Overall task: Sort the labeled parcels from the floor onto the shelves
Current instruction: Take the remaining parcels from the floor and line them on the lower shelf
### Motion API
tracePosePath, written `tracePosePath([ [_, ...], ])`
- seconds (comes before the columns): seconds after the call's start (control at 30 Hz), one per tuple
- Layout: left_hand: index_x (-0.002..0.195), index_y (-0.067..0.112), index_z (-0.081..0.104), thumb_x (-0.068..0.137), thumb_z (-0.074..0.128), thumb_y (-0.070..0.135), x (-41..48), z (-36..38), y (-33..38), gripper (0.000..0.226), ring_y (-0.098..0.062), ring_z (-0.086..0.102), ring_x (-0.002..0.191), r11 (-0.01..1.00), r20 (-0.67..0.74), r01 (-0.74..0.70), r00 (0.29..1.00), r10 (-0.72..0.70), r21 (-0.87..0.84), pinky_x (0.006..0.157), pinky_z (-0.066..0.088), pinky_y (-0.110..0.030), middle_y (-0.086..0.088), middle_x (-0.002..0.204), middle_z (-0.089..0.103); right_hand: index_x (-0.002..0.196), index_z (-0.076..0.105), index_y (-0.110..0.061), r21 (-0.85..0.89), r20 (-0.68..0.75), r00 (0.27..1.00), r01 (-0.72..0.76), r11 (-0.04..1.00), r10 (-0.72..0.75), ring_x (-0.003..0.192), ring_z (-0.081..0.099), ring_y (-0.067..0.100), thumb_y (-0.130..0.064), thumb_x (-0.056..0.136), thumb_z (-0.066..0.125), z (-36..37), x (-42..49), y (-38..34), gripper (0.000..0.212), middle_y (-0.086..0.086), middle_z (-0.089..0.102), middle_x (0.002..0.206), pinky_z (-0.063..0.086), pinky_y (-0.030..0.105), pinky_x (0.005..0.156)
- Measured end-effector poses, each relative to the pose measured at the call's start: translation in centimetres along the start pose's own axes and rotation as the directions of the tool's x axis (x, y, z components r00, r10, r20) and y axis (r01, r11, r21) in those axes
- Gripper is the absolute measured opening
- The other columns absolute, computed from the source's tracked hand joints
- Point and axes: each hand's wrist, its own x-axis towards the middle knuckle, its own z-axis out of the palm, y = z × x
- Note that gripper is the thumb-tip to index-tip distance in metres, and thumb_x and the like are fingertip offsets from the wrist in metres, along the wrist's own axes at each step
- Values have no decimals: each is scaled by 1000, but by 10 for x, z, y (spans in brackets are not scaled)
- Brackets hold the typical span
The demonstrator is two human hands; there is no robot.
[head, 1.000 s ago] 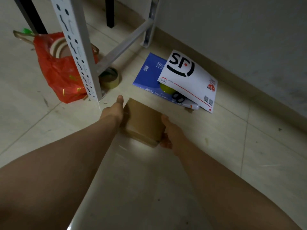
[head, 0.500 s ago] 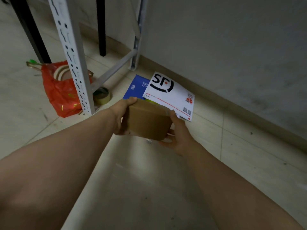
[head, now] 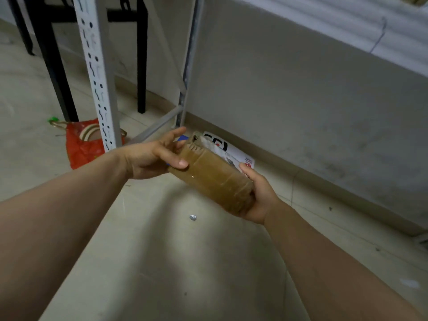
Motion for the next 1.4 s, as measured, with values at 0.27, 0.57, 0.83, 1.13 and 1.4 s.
tracePosePath([
  [0.27, 122, 19, 70, 53, 95, 37, 13, 23, -7, 75, -34, 56, 126, 976, 91, 116, 991, -100, -186, 109, 33, -66, -10, 124, 67, 140, 55, -27, -17, 21, 947, 322, 946, -322, 126, 61, 34, -39, 79, 75, -26, -5, -17, 65, 6, 69, 129, 44, 58, 104],
  [0.57, 101, 11, 78, 34, 99, 22, 27, 37, -3, 71, -23, 72, 93, 977, 9, 98, 995, -98, -189, 83, 60, -41, -11, 108, 73, 123, 61, -19, -162, 49, 919, 393, 905, -390, 95, 65, 24, -49, 76, 74, -52, -37, -47, 58, 1, 69, 104, 50, 56, 94],
  [0.83, 90, 17, 81, 28, 99, 38, 23, 41, 0, 67, -19, 73, 86, 993, -102, 58, 992, -69, -101, 72, 60, -35, -6, 97, 74, 109, 55, -20, -374, 160, 948, 317, 872, -276, 96, 68, 20, -33, 78, 70, -64, -51, -43, 36, 2, 68, 101, 50, 50, 98],
  [1.13, 140, 5, 51, 64, 89, 21, 27, 43, 2, 86, -35, 56, 125, 995, 8, -95, 995, 95, -34, 108, 42, -50, -24, 140, 54, 142, 45, -34, -579, 207, 968, 236, 781, -139, 116, 67, 19, -19, 69, 83, -65, -52, -36, 84, 5, 66, 133, 54, 38, 95],
  [1.4, 135, -2, 52, 64, 77, 2, 4, 64, 37, 75, -37, 58, 121, 968, 48, -194, 981, 189, 161, 102, 50, -38, -24, 129, 60, 139, 45, -16, -594, 293, 901, 434, 677, -320, 116, 67, 25, -5, 62, 82, -40, -78, -53, 86, 10, 70, 124, 57, 38, 95],
])
